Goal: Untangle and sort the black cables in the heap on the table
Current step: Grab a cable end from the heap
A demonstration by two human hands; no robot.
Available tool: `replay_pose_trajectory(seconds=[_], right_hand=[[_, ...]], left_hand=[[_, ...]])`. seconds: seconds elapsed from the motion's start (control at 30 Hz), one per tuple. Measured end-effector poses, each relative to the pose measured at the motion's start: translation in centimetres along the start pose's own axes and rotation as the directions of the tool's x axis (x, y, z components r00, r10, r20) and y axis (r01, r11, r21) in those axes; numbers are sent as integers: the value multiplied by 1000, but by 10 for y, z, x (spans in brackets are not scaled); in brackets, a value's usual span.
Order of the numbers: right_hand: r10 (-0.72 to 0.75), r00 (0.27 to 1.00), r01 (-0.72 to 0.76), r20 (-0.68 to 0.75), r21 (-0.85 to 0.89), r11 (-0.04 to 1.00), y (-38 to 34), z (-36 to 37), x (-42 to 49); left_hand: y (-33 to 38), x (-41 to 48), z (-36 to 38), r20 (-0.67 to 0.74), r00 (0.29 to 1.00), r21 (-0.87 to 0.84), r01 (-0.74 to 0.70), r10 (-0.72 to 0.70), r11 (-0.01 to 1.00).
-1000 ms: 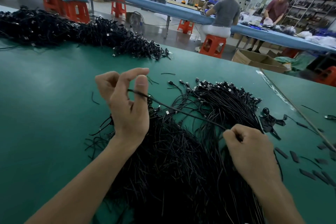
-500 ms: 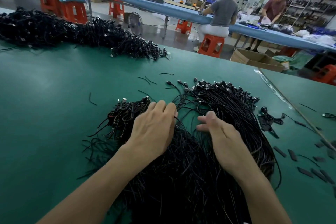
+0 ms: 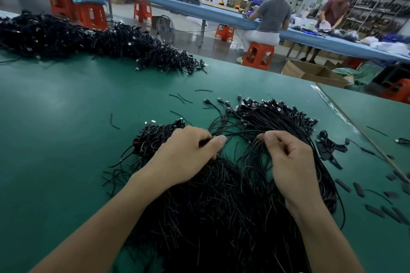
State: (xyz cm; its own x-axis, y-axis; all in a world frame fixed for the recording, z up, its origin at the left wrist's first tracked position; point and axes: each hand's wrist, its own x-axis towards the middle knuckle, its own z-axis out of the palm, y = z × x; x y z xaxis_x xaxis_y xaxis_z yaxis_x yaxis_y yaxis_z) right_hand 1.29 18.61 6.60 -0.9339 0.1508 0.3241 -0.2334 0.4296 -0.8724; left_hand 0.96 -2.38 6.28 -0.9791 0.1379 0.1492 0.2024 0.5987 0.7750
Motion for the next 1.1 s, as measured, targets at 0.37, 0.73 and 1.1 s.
replay_pose_trajectory(seconds=[0.37, 0.73, 1.1], right_hand=[[-65, 847, 151, 528, -121, 981, -12, 20, -10], [-95, 789, 268, 606, -201, 942, -27, 21, -27], [-220, 916, 240, 336, -19, 970, -33, 19, -9]], left_hand=[[20, -19, 1, 314, 900, -927, 223, 301, 301], [-17, -6, 24, -240, 971, -525, -144, 16, 839], [1, -26, 13, 429, 902, -766, 331, 55, 551]])
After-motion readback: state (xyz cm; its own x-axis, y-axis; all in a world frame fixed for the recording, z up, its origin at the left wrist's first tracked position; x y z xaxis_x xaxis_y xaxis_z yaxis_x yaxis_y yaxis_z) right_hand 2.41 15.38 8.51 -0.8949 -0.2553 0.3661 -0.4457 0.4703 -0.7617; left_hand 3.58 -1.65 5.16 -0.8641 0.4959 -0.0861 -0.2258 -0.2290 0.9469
